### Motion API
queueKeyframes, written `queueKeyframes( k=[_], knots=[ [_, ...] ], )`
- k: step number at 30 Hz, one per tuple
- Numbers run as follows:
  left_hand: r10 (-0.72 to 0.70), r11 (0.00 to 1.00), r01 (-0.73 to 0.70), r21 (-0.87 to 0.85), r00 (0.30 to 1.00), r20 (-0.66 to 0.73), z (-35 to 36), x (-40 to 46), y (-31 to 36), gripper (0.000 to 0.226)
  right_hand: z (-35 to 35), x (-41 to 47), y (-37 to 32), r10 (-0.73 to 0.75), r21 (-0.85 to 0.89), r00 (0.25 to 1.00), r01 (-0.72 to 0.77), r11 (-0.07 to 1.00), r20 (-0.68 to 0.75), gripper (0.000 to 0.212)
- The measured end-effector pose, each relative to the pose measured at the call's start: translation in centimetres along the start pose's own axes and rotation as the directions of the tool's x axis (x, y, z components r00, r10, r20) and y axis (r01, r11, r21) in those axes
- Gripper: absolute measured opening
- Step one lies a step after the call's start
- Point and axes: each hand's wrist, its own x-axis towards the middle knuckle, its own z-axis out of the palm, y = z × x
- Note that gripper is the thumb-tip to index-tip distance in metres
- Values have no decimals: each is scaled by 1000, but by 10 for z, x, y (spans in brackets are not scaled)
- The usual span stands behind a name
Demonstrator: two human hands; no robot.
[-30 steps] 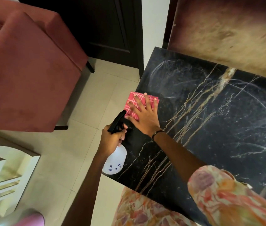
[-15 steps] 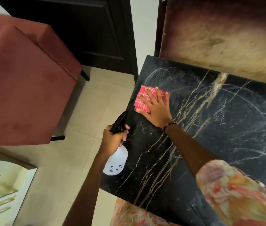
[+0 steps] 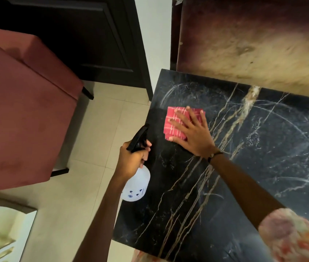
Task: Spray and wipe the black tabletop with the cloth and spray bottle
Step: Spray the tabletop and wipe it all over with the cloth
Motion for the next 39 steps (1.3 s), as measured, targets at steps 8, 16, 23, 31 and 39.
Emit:
queueKeyframes(
  k=[8,16,23,31,39],
  knots=[
    [41,998,-40,47,999,-12,-6,19,11,32,-2,102,-35,200,61,979,-198,978,-27,71],
    [56,998,-56,22,998,33,-4,35,23,34,3,36,11,-45,-21,997,44,999,-70,67],
    [104,994,-105,26,993,49,-11,48,31,34,-14,127,36,317,70,947,-314,947,-53,74],
    [73,997,-74,20,996,56,-2,60,37,36,-2,120,-1,4,-10,997,-5,1000,-79,69],
    [92,996,-92,2,992,88,-1,54,44,37,-16,127,40,274,89,959,-268,959,-66,76]
  ],
)
